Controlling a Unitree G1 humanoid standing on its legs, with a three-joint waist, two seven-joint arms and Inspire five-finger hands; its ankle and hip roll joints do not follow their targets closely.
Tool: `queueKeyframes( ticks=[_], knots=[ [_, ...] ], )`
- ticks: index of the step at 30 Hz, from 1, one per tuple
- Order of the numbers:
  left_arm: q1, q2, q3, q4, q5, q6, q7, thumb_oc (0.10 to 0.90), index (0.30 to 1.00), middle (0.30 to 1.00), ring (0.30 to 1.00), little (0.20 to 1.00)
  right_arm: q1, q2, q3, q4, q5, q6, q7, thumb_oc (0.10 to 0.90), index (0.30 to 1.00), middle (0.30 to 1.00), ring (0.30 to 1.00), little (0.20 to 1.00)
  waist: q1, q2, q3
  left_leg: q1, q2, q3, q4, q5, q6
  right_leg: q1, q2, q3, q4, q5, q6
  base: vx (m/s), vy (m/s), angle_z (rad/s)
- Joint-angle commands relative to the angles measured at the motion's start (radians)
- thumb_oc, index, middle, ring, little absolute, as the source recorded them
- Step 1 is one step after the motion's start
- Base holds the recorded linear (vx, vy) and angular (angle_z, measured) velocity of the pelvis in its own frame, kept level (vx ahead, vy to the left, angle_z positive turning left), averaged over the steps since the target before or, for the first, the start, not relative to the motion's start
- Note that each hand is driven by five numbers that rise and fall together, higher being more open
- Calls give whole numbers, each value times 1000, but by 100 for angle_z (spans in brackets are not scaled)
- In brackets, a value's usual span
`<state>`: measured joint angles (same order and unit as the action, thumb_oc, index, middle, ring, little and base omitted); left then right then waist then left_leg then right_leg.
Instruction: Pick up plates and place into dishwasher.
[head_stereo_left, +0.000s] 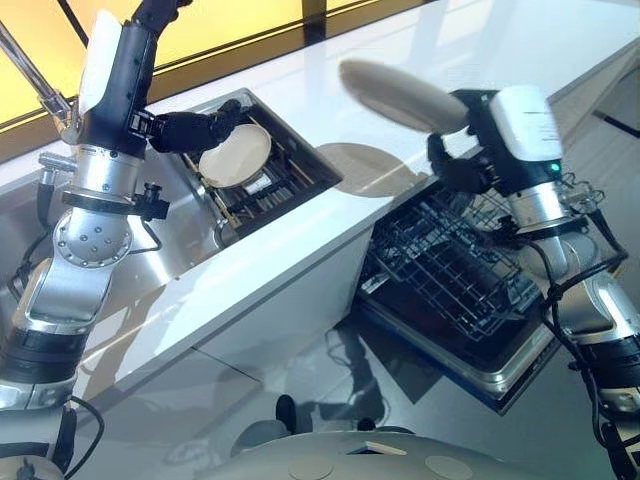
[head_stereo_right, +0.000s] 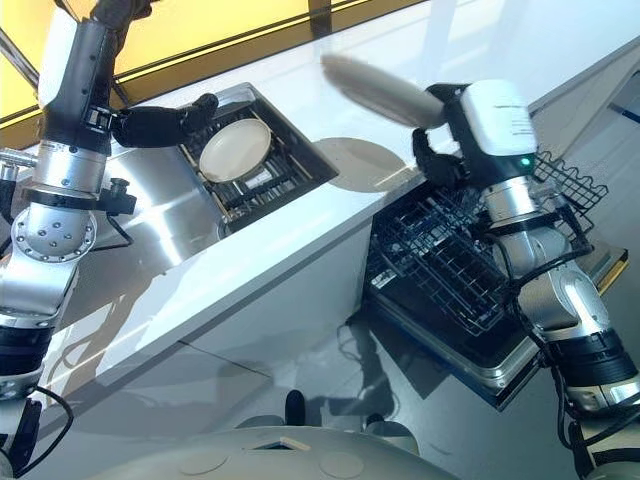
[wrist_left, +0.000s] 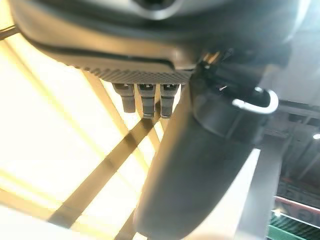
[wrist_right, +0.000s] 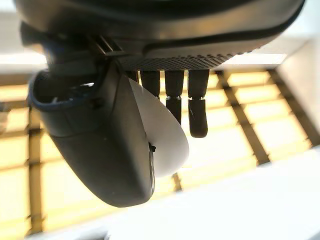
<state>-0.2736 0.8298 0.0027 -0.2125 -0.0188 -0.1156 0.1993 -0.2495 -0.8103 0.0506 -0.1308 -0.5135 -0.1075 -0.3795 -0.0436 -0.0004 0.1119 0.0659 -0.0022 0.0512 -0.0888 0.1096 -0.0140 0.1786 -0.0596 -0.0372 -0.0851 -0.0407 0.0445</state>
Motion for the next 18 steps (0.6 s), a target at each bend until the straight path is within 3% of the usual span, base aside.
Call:
queueKeyframes(
  ticks=[1, 5, 13, 18],
  knots=[
    [-20, -11, 54, 77, 6, -19, 49, 800, 900, 900, 900, 900, -64, -21, -156, -50, 18, -33, -183, 100, 300, 300, 300, 200, -2, -6, -111, 54, -74, -16, 2, -122, 42, -101, 35, 14, 48, 85, 50, 0, 0, 0],
    [4, -14, 67, 110, 5, -13, 35, 800, 900, 900, 900, 900, -22, -44, -230, -53, 20, -34, -216, 100, 300, 300, 300, 200, -13, -8, -115, 53, -74, -12, 2, -122, 41, -102, 37, 17, 41, 89, 51, -1, 1, -1],
    [10, -17, 74, 131, 2, 9, -19, 800, 900, 900, 900, 900, 29, -63, -313, -36, 8, 53, -264, 100, 300, 300, 300, 200, -28, -9, -118, 50, -72, 4, 2, -122, 42, -107, 42, 25, 40, 92, 51, -6, -2, -7],
    [50, -37, 77, 176, 20, 17, -33, 800, 900, 900, 900, 900, 135, -44, -391, -11, 77, 44, -249, 100, 300, 300, 300, 200, -53, -7, -118, 48, -69, 13, 2, -124, 44, -117, 47, 49, 49, 91, 54, -2, 0, -1]
  ],
)
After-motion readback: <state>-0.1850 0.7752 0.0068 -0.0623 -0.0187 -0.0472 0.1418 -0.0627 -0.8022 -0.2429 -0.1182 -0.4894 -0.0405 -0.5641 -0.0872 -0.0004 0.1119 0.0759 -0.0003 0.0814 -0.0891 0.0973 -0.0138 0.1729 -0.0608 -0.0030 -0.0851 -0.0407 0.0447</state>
